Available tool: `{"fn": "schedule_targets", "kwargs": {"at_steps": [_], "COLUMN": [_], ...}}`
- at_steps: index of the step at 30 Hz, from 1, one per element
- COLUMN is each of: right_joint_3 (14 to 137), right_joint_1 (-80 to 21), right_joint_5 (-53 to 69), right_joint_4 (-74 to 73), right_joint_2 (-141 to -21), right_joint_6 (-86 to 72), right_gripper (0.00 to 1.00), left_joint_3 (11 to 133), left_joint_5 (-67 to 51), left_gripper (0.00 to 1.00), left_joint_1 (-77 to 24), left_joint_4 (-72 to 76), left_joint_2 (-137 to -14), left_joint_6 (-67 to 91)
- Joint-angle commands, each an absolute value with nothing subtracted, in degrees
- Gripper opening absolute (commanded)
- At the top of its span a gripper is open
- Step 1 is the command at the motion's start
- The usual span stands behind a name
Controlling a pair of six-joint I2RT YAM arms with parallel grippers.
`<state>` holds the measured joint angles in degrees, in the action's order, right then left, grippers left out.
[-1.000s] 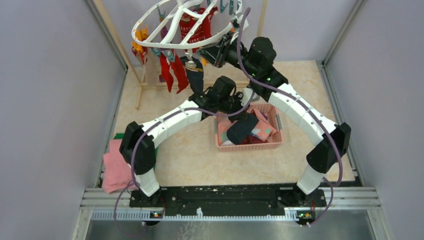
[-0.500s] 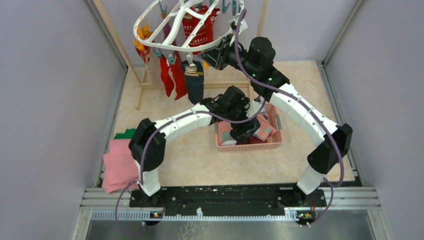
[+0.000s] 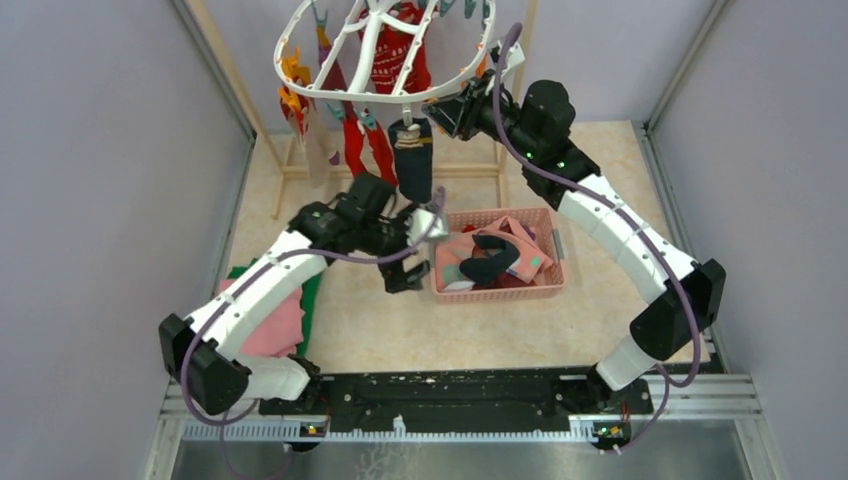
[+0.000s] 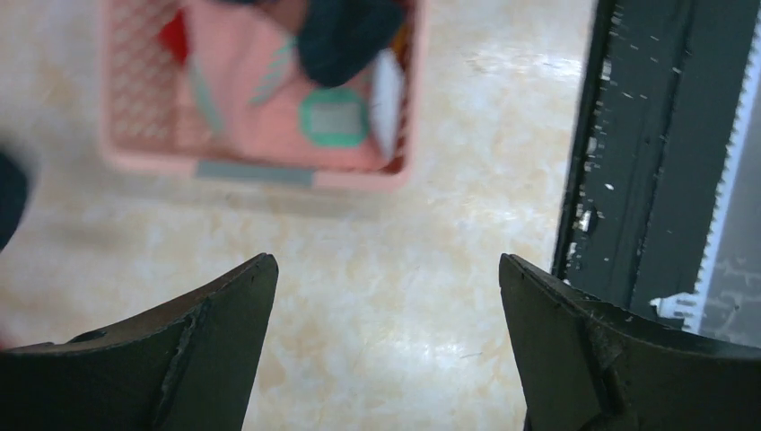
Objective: Remove the socks clipped to the hanger
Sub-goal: Place the sock in the bin, then remove the sock from the hanger.
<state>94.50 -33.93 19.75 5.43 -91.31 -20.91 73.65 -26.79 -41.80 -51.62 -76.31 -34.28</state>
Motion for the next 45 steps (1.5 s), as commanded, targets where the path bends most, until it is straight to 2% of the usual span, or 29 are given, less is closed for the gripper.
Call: {"fn": "schedule_targets", "kwargs": {"at_steps": [1,6,12,17,18,19,22,27,30,32,35,36,45], "right_joint_3": [89.84,84.52,69.05,63.42,63.89,64.4,66.52,76.25,77.72,78.94,80.5,80.45,71.62], "right_joint_1": [-33.84,-33.79,-33.83,-33.82,-33.82,-33.9,-35.62,-39.47,-39.91,-40.22,-40.59,-40.61,-40.72], "right_joint_5": [19.35,20.36,28.25,31.9,32.76,33.49,31.96,26.37,21.28,20.28,21.86,22.39,25.9], "right_joint_4": [9.78,11.63,20.83,28.46,30.35,32.96,41.02,44.66,51.78,53.95,54.46,54.42,54.42], "right_joint_2": [-86.0,-82.51,-76.55,-82.51,-85.35,-87.63,-92.99,-102.51,-106.4,-108.28,-109.1,-108.8,-99.67], "right_joint_6": [-19.3,-16.88,-12.87,-11.96,-12.68,-13.67,-14.9,-11.07,-12.6,-13.13,-14.12,-14.3,-17.54], "right_gripper": [0.36,0.62,0.77,0.83,0.88,0.97,0.99,0.99,0.91,0.74,0.17,0.01,0.0], "left_joint_3": [74.3,74.12,82.18,90.42,91.36,92.04,91.52,91.55,93.12,93.65,93.66,93.49,90.81], "left_joint_5": [-37.54,-40.03,-50.35,-51.56,-52.21,-52.3,-51.43,-50.1,-49.82,-49.52,-48.54,-48.12,-50.58], "left_gripper": [0.99,0.99,0.99,0.99,0.99,0.99,0.99,0.99,0.99,0.99,0.99,0.99,0.98], "left_joint_1": [-27.67,-19.86,-10.17,-4.83,-4.2,-3.88,-3.33,-2.87,-2.26,-2.07,-1.77,-1.68,-1.45], "left_joint_4": [-52.28,-50.72,-56.14,-54.97,-54.79,-54.72,-52.73,-51.76,-52.78,-52.99,-52.84,-52.76,-47.03], "left_joint_2": [-72.13,-69.28,-71.79,-75.36,-75.56,-75.59,-74.57,-74.26,-74.27,-74.0,-73.89,-73.8,-72.69], "left_joint_6": [-34.59,-34.38,-35.48,-30.14,-29.41,-29.03,-27.12,-24.13,-23.79,-24.07,-24.14,-24.02,-19.8]}}
